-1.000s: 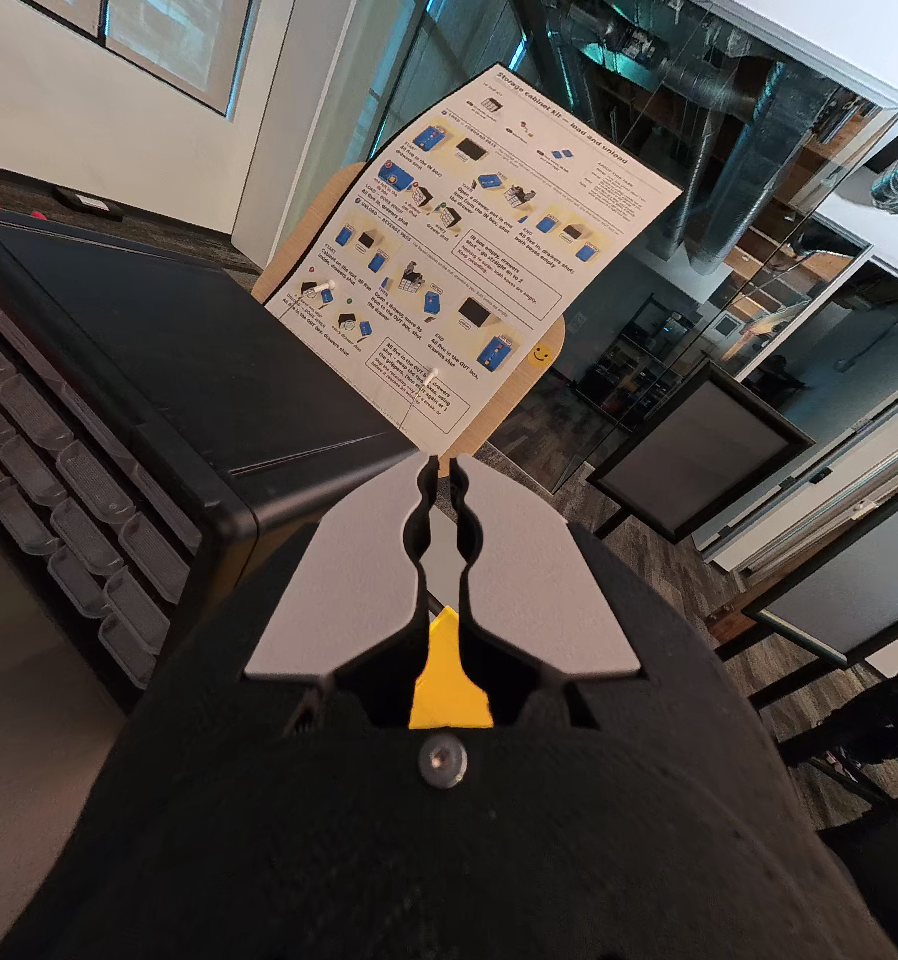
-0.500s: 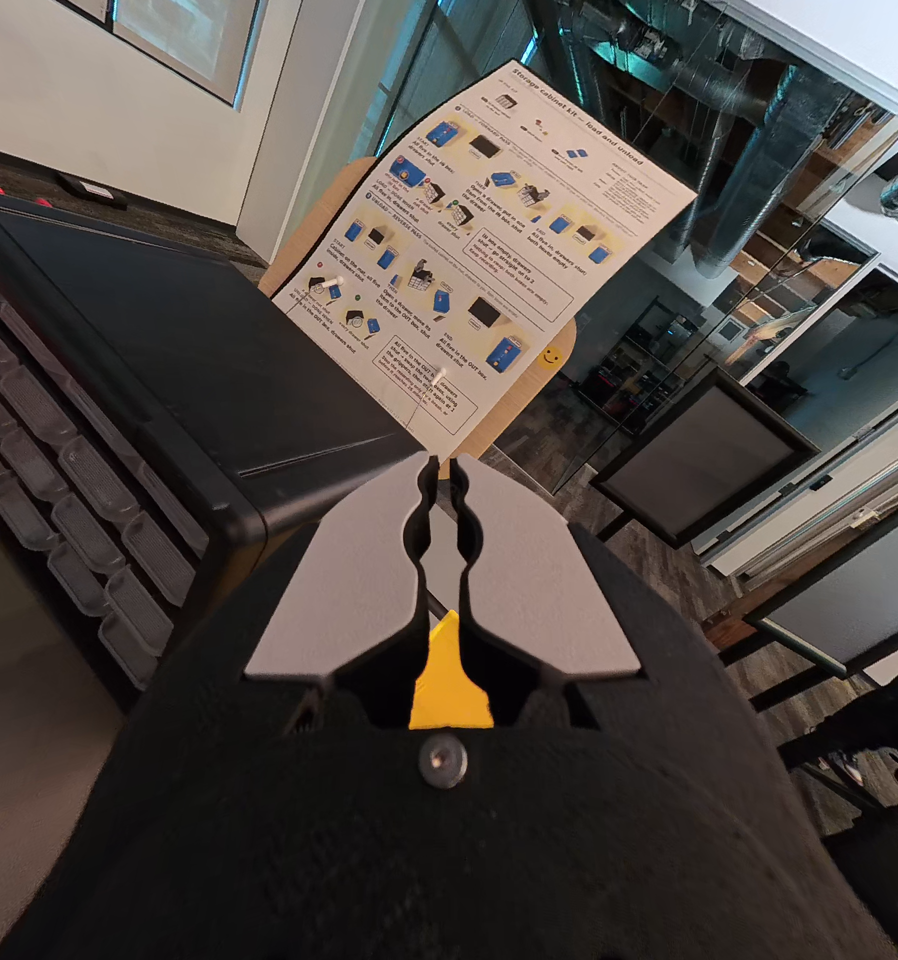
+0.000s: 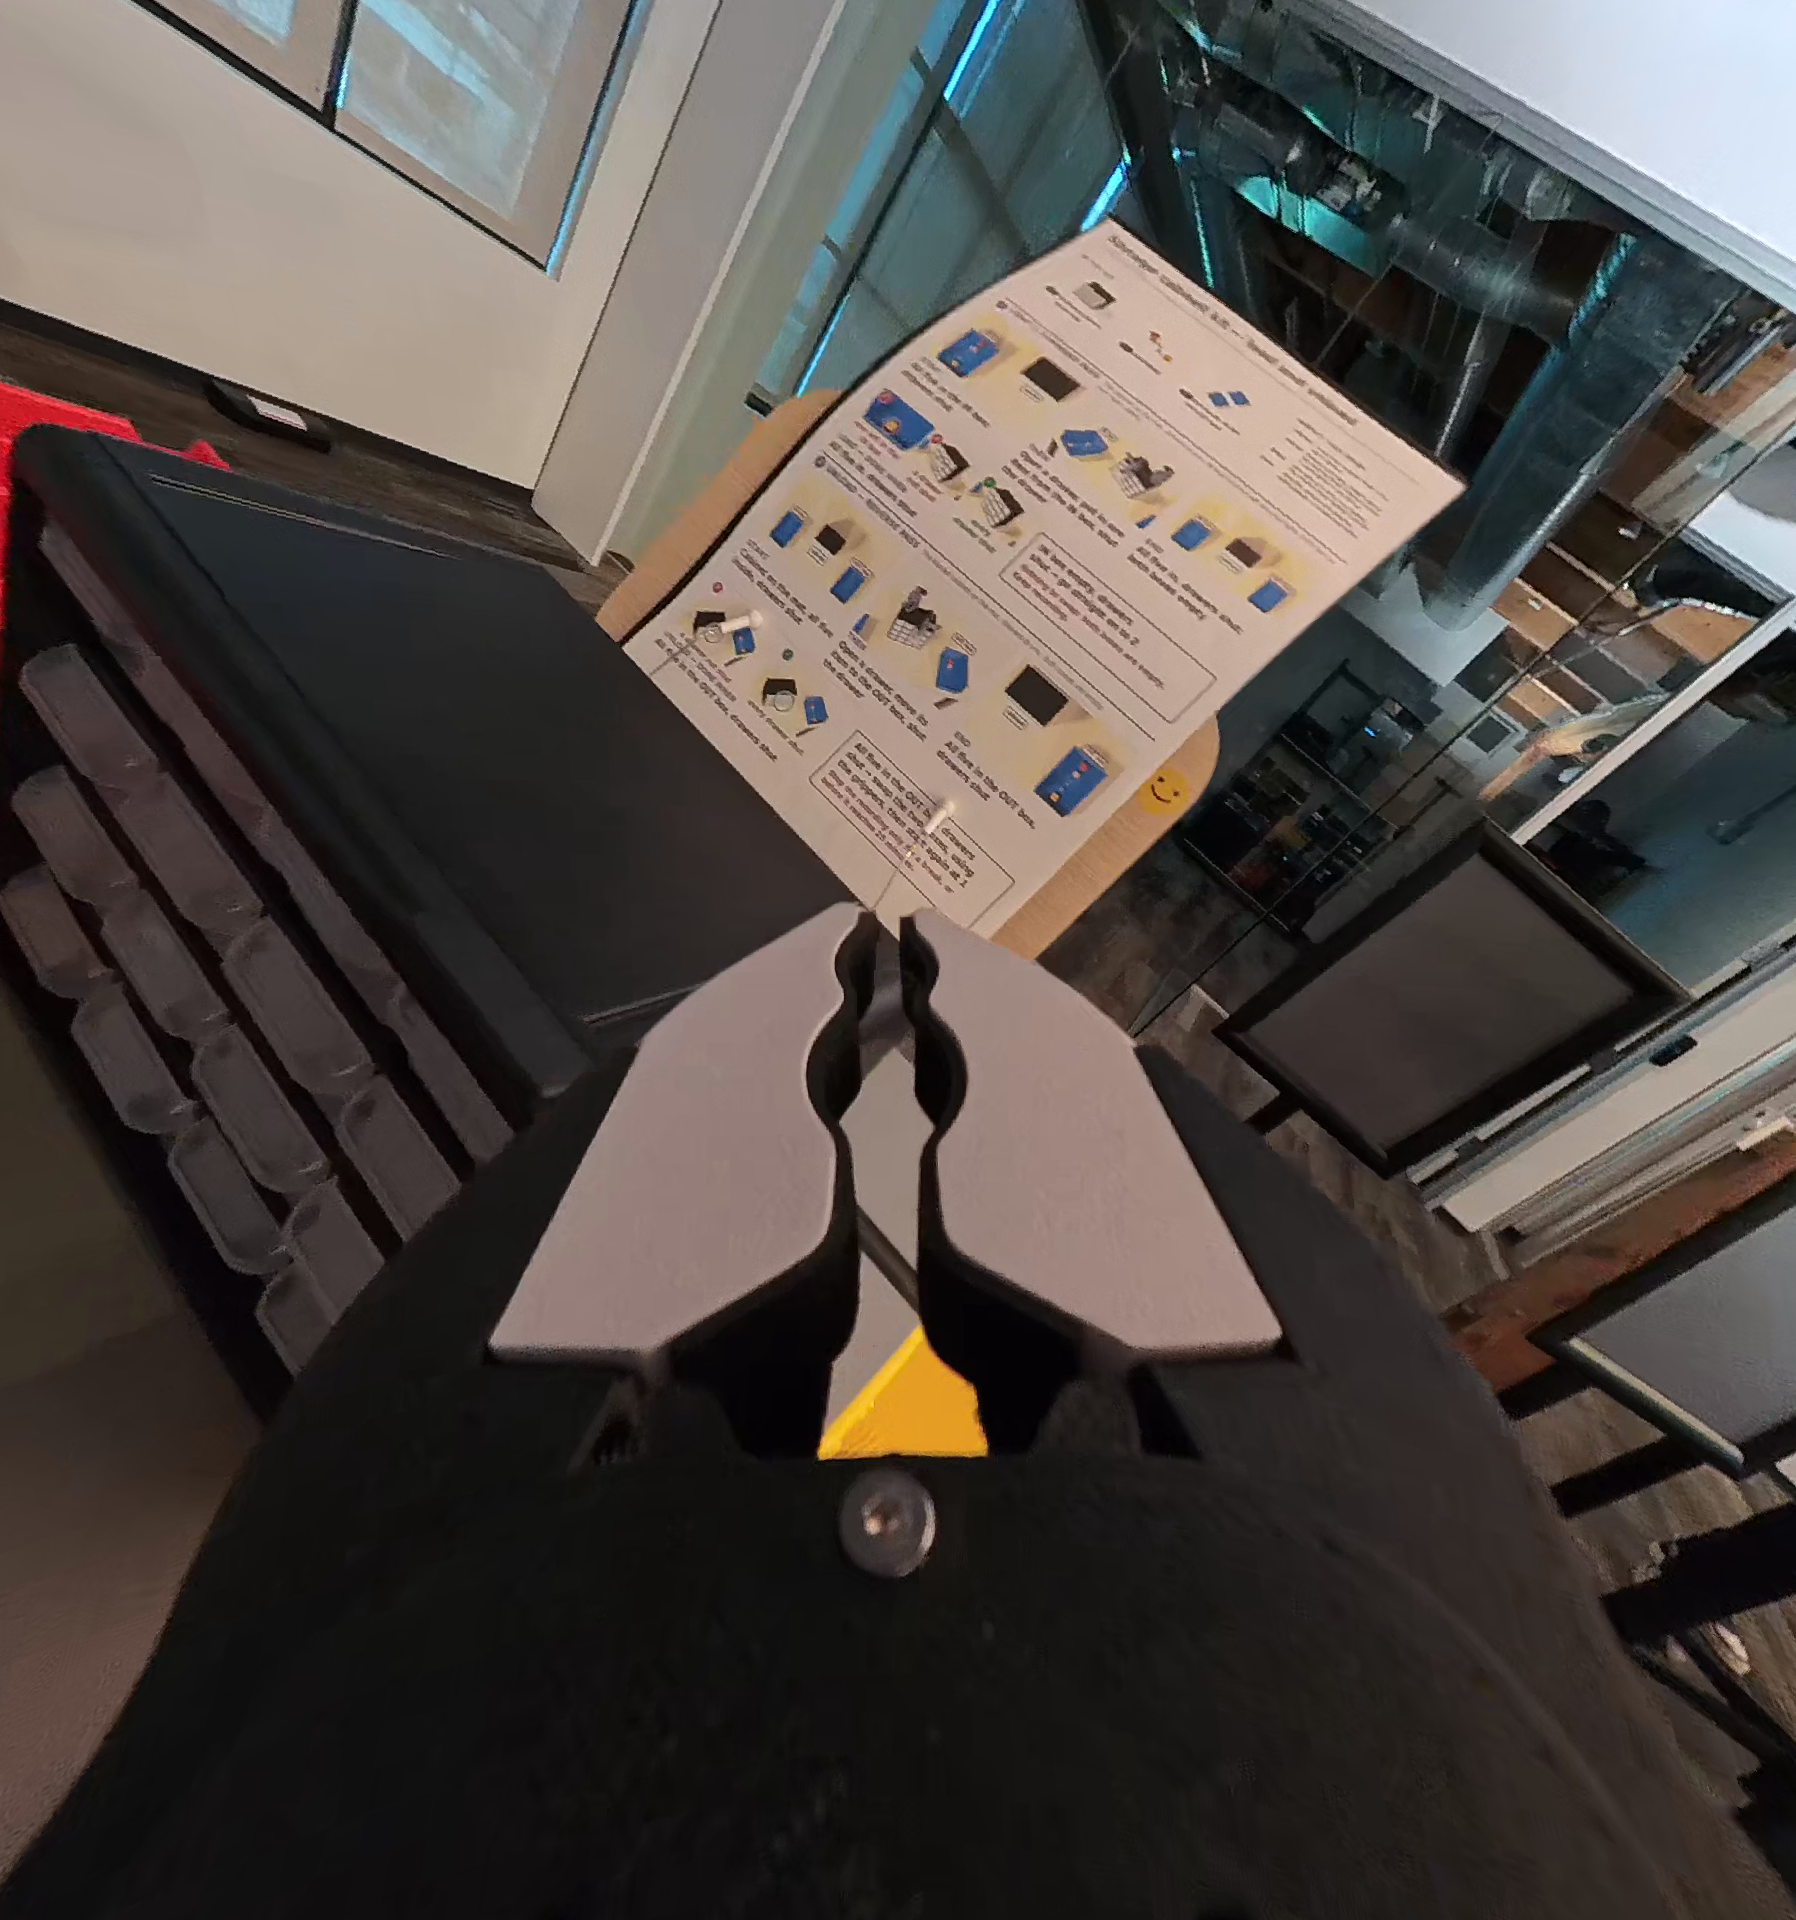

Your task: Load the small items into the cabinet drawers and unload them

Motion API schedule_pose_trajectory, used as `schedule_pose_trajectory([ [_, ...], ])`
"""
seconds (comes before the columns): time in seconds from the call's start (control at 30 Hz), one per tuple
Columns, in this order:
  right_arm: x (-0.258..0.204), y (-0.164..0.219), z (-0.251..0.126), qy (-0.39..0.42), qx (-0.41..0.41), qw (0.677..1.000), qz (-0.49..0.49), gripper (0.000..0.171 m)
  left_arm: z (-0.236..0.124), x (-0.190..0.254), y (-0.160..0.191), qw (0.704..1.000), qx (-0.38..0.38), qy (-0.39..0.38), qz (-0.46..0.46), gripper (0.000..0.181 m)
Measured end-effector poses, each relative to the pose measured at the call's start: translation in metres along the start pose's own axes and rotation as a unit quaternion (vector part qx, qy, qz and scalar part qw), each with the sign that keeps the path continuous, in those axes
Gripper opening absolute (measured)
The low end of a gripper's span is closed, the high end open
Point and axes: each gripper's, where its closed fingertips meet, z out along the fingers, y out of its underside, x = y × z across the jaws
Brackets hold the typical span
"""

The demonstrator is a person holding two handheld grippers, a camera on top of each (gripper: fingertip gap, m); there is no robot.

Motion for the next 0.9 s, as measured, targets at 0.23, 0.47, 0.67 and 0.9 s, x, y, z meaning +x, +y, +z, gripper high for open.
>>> schedule_pose_trajectory([
  [0.23, -0.016, -0.020, -0.002, -0.007, 0.012, 0.999, -0.033, 0.005, 0.006, 0.022, 0.007, 0.998, -0.012, 0.065, 0.012, 0.005],
  [0.47, -0.007, -0.037, -0.016, 0.001, 0.044, 0.999, -0.014, 0.005, 0.053, 0.080, 0.048, 0.991, 0.004, 0.062, 0.122, 0.027],
  [0.67, 0.000, -0.047, -0.025, 0.005, 0.066, 0.998, -0.005, 0.005, 0.074, 0.097, 0.062, 0.964, 0.064, -0.068, 0.250, 0.026],
  [0.9, 0.013, -0.054, -0.042, 0.020, 0.088, 0.996, 0.011, 0.005, 0.098, 0.091, 0.087, 0.906, 0.022, -0.159, 0.392, 0.019],
])
